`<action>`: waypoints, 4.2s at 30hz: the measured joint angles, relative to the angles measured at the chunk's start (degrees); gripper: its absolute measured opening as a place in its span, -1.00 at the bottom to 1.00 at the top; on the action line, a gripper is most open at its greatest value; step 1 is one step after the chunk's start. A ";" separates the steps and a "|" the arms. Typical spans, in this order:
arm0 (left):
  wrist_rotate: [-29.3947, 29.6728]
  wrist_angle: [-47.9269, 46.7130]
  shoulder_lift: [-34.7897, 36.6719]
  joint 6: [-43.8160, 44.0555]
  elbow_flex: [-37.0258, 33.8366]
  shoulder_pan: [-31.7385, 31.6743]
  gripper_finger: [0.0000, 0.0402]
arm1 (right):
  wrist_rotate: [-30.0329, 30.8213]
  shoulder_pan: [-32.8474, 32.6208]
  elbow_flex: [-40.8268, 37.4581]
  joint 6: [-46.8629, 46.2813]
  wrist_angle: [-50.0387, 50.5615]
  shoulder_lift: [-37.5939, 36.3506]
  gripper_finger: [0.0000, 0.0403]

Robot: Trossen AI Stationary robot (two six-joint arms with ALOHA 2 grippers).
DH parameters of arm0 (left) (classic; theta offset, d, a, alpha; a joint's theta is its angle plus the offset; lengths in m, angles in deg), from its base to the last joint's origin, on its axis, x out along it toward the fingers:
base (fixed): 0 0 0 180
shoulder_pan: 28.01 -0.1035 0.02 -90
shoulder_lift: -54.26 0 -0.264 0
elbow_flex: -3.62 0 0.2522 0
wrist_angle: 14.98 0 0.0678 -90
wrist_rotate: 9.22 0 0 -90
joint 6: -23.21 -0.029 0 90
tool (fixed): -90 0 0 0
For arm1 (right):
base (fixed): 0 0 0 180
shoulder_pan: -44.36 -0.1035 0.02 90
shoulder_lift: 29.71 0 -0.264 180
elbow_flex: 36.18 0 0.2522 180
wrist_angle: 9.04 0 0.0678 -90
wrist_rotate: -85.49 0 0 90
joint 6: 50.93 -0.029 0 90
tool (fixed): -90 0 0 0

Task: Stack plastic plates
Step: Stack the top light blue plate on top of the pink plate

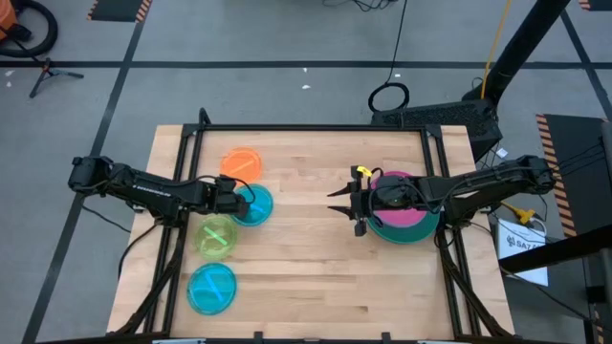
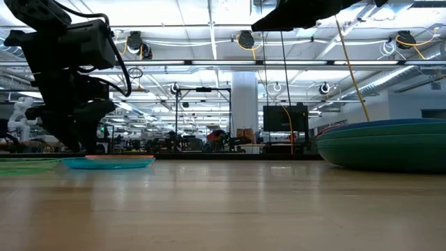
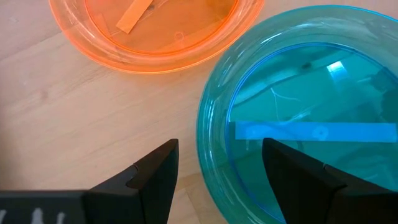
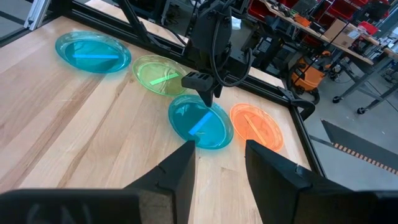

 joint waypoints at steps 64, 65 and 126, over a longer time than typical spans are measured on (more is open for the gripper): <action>1.25 0.02 -0.09 2.33 0.00 2.62 0.18 | 0.00 0.01 0.00 0.00 0.00 0.00 -0.34; 1.25 0.02 -0.09 2.32 0.00 2.62 0.18 | 0.00 -0.01 0.00 0.00 -0.01 0.00 -0.34; 1.23 3.14 -6.69 3.87 0.02 2.63 -0.58 | 0.02 0.49 0.00 -0.64 0.89 0.00 -0.34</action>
